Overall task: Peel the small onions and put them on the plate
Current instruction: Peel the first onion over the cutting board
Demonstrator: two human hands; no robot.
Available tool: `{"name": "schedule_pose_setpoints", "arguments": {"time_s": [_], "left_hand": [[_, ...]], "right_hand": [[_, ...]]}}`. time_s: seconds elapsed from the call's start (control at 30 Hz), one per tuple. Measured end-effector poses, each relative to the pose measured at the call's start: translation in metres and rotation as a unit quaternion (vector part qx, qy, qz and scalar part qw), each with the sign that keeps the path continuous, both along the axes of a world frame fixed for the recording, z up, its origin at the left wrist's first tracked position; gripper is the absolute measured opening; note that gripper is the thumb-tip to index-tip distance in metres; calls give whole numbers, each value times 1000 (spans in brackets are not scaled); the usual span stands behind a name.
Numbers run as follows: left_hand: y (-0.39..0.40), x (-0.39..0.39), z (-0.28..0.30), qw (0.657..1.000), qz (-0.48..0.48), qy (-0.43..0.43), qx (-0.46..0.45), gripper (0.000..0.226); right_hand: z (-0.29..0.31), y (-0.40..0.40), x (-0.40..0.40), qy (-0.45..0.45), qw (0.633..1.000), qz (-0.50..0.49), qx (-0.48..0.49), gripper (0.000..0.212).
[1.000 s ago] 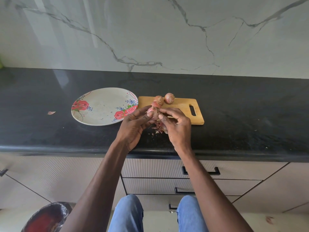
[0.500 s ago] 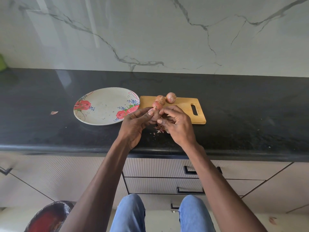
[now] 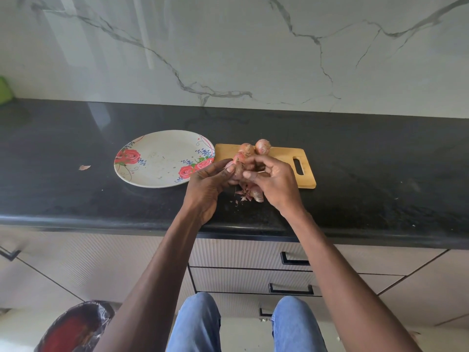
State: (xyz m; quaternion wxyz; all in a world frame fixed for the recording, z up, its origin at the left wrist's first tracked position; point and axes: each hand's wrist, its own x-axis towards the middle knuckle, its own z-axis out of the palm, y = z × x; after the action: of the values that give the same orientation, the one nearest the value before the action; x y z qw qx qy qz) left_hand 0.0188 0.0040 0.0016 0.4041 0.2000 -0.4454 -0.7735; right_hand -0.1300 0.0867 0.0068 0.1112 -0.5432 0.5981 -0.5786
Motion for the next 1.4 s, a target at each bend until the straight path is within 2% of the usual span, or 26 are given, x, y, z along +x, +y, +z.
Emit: {"name": "schedule_pose_setpoints", "arguments": {"time_s": [0.03, 0.1, 0.47, 0.87, 1.17, 1.27, 1.4], "left_hand": [[0, 0, 0, 1000, -4, 3, 7, 27], [-1, 0, -1, 1000, -16, 7, 17, 33], [-1, 1, -1, 1000, -21, 3, 16, 25], [-6, 3, -4, 1000, -26, -8, -13, 22], [-4, 4, -3, 998, -32, -40, -26, 25], [-1, 4, 2, 999, -35, -28, -2, 23], [-3, 3, 1, 999, -23, -15, 29, 17]], "right_hand": [[-2, -1, -1, -40, 999, -11, -3, 21], [-5, -3, 0, -56, 998, -30, -13, 19], [10, -10, 1, 117, 991, -62, -32, 12], [33, -11, -5, 212, 977, -8, 22, 6], [31, -14, -1, 255, 965, 4, 53, 20], [29, -14, -3, 189, 980, 5, 68, 10], [26, -11, 0, 63, 992, 25, 109, 13]]}}
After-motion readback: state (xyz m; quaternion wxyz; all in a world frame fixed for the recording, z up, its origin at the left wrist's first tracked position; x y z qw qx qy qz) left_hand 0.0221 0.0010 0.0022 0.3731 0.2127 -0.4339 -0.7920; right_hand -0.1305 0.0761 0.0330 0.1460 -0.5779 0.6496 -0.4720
